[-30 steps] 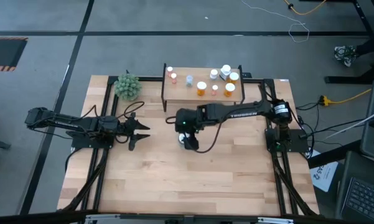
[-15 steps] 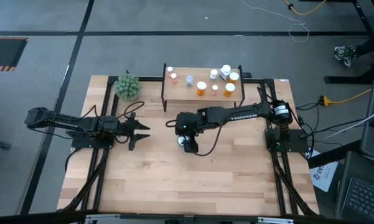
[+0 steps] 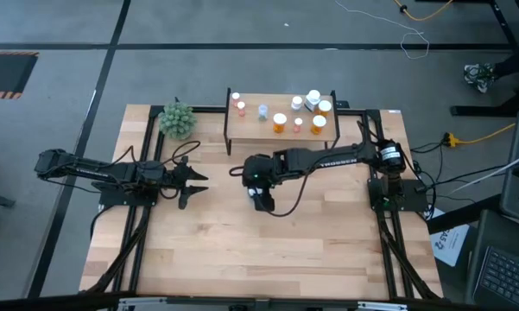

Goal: Pick and place medicine bottles onto shelf by color
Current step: Put the green pill bottle on the shelf

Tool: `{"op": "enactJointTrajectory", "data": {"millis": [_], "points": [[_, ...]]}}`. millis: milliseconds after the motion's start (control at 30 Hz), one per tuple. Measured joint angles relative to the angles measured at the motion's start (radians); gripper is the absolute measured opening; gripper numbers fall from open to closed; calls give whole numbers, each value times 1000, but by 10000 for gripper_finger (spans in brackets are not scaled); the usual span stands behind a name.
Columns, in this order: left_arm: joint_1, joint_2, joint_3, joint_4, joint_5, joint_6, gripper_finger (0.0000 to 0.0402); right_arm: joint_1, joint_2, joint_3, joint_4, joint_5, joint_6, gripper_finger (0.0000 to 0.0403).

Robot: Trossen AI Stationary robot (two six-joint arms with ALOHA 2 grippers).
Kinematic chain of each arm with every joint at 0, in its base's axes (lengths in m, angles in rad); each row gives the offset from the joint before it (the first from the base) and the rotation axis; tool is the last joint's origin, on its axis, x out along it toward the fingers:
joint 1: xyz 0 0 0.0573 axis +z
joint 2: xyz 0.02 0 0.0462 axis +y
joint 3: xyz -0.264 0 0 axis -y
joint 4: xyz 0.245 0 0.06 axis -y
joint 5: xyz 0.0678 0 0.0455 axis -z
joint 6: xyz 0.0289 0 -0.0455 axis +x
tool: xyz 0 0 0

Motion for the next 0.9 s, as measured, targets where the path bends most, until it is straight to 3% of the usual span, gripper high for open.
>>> {"op": "enactJointTrajectory", "data": {"millis": [267,433,900], "points": [[0,0,0,0,0,0,163,1,-2,-36,-17,5,4,300],[0,0,0,0,0,0,163,2,-1,-41,-20,100,1,300],[0,0,0,0,0,0,163,2,-2,-91,33,102,65,285]]}}
